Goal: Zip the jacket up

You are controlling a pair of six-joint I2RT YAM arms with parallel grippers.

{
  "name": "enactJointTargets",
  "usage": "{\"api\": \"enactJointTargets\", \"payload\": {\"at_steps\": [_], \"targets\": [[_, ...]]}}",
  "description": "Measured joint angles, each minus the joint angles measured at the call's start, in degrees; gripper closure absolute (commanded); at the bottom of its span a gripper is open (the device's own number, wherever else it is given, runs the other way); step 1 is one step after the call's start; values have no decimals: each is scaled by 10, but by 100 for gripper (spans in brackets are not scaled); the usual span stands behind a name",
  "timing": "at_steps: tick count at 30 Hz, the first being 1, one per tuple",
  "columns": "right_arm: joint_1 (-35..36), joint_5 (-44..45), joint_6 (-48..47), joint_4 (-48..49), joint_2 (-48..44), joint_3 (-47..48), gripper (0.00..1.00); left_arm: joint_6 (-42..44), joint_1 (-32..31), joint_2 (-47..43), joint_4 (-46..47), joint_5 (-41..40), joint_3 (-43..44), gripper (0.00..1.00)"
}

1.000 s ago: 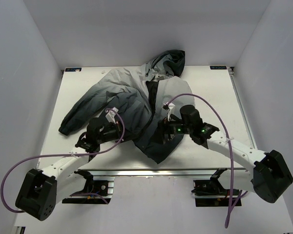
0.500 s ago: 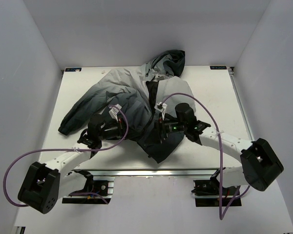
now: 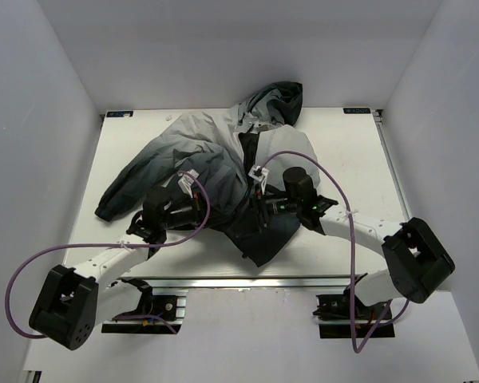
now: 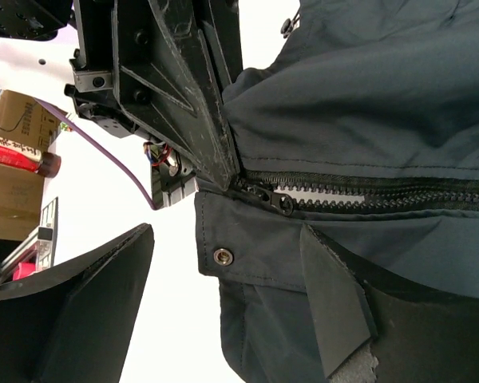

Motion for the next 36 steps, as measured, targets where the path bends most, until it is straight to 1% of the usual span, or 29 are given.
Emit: {"api": "enactJointTargets", "payload": {"at_steps": [10,12,13,15,16,18,19,21,22,24,25,30,33,36], "targets": [[0,-2,0,15,13,17,26,0,0,-2,6,1,0,100],[0,-2,-1,15,17,24,30,0,0,-2,8,2,0,100],[0,-3,-2,15,19,26,34,0,0,-2,9,2,0,100],[0,-4,-3,15,19,29,35,0,0,-2,9,2,0,100],[0,-5,-3,15,19,29,40,0,0,-2,9,2,0,100],[0,-6,-5,13,19,30,42,0,0,-2,9,3,0,100],[-1,-6,-5,11,19,30,45,-1,0,-2,9,4,0,100],[-2,-7,-9,5,19,31,47,-1,0,-2,9,4,0,100],[-2,-8,-10,2,19,32,50,0,0,-2,9,4,0,100],[-2,-10,-15,-4,19,32,51,-1,0,-2,8,4,0,100],[-2,-10,-16,-6,19,32,55,0,0,-2,8,4,0,100],[-2,-10,-21,-18,19,33,57,-1,0,-2,6,3,0,100],[-2,-5,-23,-23,19,34,63,-1,0,-3,4,3,0,100],[-2,3,-25,-32,19,38,71,-1,0,-7,0,3,0,100]]}}
